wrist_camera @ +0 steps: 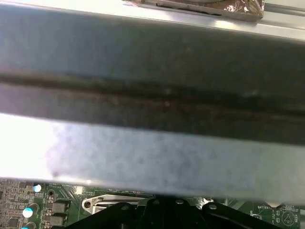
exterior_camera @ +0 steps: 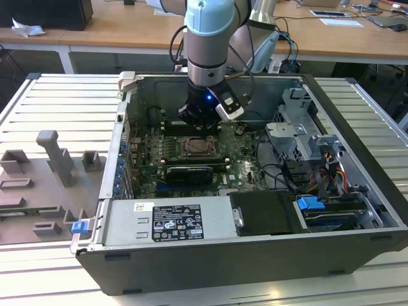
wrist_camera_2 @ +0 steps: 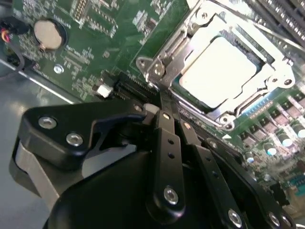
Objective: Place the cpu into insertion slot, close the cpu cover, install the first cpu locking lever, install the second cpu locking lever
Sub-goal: 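Install the first cpu locking lever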
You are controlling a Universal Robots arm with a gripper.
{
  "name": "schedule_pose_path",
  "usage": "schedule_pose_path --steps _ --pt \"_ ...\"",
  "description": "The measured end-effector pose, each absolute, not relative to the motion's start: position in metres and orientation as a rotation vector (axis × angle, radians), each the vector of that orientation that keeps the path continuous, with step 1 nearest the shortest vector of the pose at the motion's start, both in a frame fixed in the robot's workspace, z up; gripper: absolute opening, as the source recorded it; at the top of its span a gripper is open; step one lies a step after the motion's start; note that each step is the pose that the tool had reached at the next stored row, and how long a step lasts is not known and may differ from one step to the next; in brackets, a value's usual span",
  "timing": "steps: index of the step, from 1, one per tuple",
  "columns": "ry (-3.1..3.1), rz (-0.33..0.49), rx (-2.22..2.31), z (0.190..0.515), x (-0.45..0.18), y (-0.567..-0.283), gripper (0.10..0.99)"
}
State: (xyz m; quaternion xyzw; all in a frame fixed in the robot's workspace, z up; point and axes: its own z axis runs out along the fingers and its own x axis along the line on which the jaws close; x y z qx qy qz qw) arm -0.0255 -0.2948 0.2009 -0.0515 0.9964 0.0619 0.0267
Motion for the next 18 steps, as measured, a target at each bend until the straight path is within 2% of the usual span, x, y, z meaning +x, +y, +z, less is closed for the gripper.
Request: schedule_pose_path --steps 8,18 --pt "3.078 0.191 -0.159 0.215 -0.025 -0.294 0.106" --pt "3.078 0.192 -0.159 0.215 -0.025 -0.299 0.106"
